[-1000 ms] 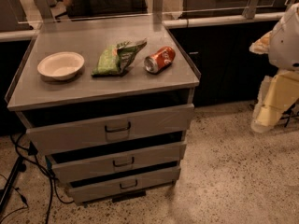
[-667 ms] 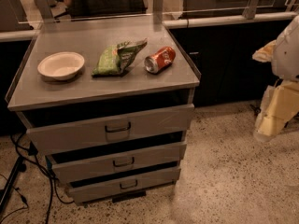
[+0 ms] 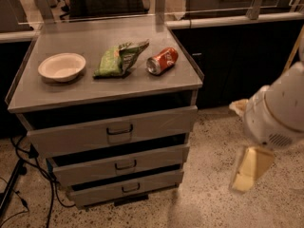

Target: Open bottom drawer

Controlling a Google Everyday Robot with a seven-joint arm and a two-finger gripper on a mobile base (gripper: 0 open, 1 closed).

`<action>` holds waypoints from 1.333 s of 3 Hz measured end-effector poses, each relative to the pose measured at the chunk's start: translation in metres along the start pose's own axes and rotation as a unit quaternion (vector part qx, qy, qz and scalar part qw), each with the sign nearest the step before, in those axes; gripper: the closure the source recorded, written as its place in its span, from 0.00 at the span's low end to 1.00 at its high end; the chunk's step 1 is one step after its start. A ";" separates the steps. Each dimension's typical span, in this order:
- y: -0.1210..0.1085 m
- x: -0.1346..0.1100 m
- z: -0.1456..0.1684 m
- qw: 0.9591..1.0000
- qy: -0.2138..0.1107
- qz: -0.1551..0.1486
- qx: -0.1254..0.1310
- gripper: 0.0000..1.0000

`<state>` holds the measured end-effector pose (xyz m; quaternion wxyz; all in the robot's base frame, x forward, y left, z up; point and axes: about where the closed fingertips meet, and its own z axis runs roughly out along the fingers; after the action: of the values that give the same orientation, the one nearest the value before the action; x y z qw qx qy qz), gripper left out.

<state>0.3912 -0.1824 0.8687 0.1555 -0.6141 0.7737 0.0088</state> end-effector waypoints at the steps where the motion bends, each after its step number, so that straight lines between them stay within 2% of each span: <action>1: 0.039 -0.012 0.076 0.998 -0.014 -0.006 -0.063 0.00; 2: 0.039 -0.012 0.076 0.998 -0.014 -0.006 -0.064 0.00; 3: 0.051 -0.022 0.098 0.996 -0.023 -0.012 -0.085 0.00; 4: 0.064 -0.044 0.134 0.992 -0.040 -0.036 -0.110 0.00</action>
Offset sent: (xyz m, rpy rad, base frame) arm -0.0120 0.0327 -0.0624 0.0469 0.0899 0.0423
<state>0.3693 -0.0974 0.7409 0.1177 -0.6540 0.7387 0.1130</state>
